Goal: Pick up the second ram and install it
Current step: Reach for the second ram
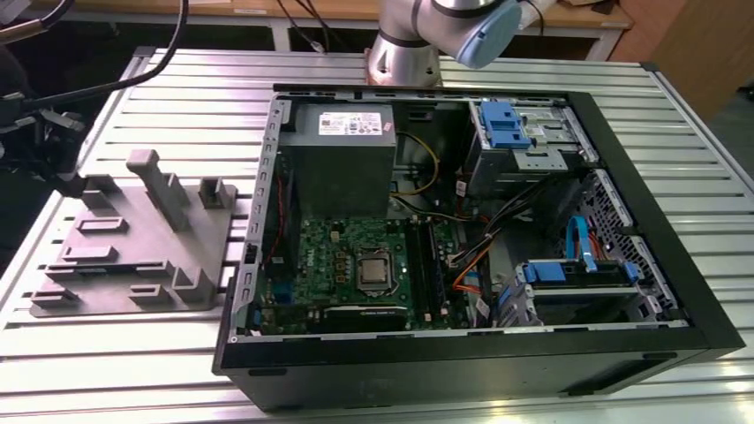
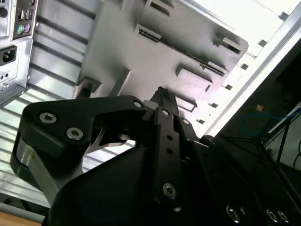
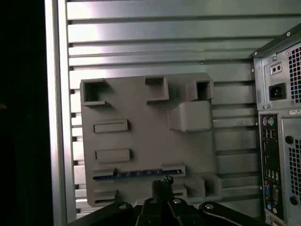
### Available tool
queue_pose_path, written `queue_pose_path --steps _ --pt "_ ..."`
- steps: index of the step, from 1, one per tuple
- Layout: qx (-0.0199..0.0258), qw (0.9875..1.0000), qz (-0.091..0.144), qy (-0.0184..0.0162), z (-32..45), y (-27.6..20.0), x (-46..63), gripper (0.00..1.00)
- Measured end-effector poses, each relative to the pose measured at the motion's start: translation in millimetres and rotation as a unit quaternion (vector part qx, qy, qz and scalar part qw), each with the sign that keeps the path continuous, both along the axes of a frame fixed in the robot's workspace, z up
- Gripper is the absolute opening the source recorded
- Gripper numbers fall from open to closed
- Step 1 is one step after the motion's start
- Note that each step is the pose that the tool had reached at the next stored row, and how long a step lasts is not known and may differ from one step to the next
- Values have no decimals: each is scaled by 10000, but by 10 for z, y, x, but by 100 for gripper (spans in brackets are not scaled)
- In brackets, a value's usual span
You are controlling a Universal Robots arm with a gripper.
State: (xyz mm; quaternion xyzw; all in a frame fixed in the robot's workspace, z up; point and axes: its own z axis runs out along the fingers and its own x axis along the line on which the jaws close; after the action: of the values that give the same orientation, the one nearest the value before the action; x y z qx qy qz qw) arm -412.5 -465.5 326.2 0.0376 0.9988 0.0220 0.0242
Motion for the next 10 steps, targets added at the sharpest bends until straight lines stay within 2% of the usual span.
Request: queue_pose_path --steps 6,10 --pt "-1 10000 0 -1 -64 0 -82 7" --pt "-2 10000 0 0 -64 0 -84 7"
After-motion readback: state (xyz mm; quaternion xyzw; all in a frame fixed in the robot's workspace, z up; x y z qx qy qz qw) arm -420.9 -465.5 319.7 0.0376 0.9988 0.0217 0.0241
